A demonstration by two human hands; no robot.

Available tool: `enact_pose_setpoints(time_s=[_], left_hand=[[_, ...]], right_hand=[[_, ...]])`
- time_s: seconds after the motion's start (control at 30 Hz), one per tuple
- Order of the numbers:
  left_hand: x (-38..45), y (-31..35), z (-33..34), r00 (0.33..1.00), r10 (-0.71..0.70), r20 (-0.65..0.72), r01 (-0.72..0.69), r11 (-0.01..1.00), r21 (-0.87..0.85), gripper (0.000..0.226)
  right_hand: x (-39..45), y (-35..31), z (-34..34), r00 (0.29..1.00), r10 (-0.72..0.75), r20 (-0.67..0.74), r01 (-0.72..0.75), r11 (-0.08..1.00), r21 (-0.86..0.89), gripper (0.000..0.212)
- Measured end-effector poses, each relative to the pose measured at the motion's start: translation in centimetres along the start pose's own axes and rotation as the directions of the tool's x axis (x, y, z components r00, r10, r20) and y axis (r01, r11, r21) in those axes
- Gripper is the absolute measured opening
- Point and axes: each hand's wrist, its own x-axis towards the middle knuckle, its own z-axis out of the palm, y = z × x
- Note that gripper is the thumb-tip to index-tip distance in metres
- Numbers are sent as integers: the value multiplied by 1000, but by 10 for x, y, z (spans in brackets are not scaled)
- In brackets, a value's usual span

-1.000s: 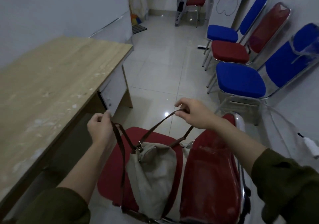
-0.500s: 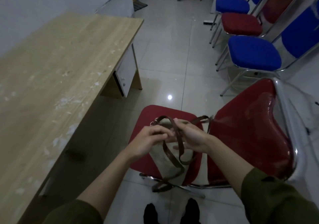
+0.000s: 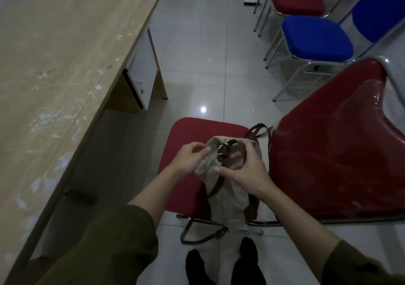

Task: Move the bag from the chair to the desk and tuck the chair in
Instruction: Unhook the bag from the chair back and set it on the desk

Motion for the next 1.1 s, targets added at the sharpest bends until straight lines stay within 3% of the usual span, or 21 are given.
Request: enact_pose_setpoints(time_s=[0.1, 0.17, 0.2, 0.3, 0.37, 0.47, 0.57, 0.67, 0.77, 0.97, 1.1], left_hand=[[2, 4, 13, 976, 0, 218, 11, 999, -52, 36], [5, 6, 24, 974, 11, 228, 15, 994, -111, 28], [9, 6, 29, 985, 36, 171, -20, 995, -95, 26], [28, 2, 37, 975, 223, -2, -215, 942, 257, 49], [37, 6, 42, 934, 347, 85, -347, 826, 444, 62], [44, 17, 48, 859, 408, 309, -511, 642, 572, 40], [38, 23, 47, 855, 388, 343, -517, 681, 519, 25], [25, 28, 42, 836, 453, 311, -548, 654, 522, 24], [8, 29, 30, 806, 560, 194, -572, 652, 498, 22], [-43, 23, -14, 713, 699, -53, -615, 660, 433, 20], [-79, 45, -56, 653, 721, -234, -608, 682, 406, 20]], right_hand=[[-4, 13, 13, 994, 39, -103, -45, 998, -51, 74], [-9, 23, 15, 987, 82, -135, -97, 989, -114, 65], [-11, 27, 14, 988, 96, -122, -114, 983, -145, 59], [-17, 33, 5, 994, 112, -16, -113, 980, -161, 49], [-23, 37, -5, 994, 103, 42, -95, 983, -157, 45], [-31, 42, -22, 993, 98, 60, -90, 988, -124, 41], [-39, 43, -38, 993, 100, 55, -98, 995, -29, 46], [-42, 37, -50, 999, 35, -1, -35, 998, -44, 37], [-42, 28, -56, 999, -18, -38, 14, 995, -103, 32], [-42, -2, -53, 993, -113, 23, 114, 990, -80, 31], [-29, -49, -51, 952, -305, 25, 306, 951, -48, 40]])
